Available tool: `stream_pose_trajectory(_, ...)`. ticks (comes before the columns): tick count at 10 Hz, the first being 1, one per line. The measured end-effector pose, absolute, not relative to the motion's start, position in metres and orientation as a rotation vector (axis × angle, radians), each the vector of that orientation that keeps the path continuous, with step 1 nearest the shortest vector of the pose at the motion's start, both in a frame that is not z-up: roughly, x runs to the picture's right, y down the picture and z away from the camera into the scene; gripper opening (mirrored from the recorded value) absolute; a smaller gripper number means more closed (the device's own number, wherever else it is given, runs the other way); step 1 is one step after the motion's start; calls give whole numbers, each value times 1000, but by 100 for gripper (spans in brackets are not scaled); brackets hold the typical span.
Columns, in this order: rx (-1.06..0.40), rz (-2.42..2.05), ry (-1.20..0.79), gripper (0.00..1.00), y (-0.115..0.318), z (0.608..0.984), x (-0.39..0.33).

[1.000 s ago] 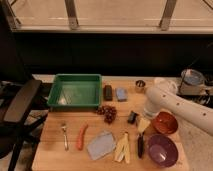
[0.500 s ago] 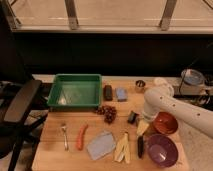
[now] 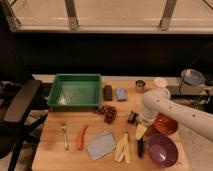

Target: Wipe table surface with brush

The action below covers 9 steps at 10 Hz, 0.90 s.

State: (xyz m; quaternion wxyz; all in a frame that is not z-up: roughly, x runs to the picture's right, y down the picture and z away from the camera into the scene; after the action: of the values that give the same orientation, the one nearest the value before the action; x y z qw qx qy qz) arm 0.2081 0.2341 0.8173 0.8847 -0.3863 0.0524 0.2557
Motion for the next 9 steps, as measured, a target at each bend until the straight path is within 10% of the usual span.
stream_pose_trajectory(2, -828, 549, 114, 76, 243, 821, 207)
stream_pose_trajectory(9, -830, 552, 109, 7, 242, 818, 206)
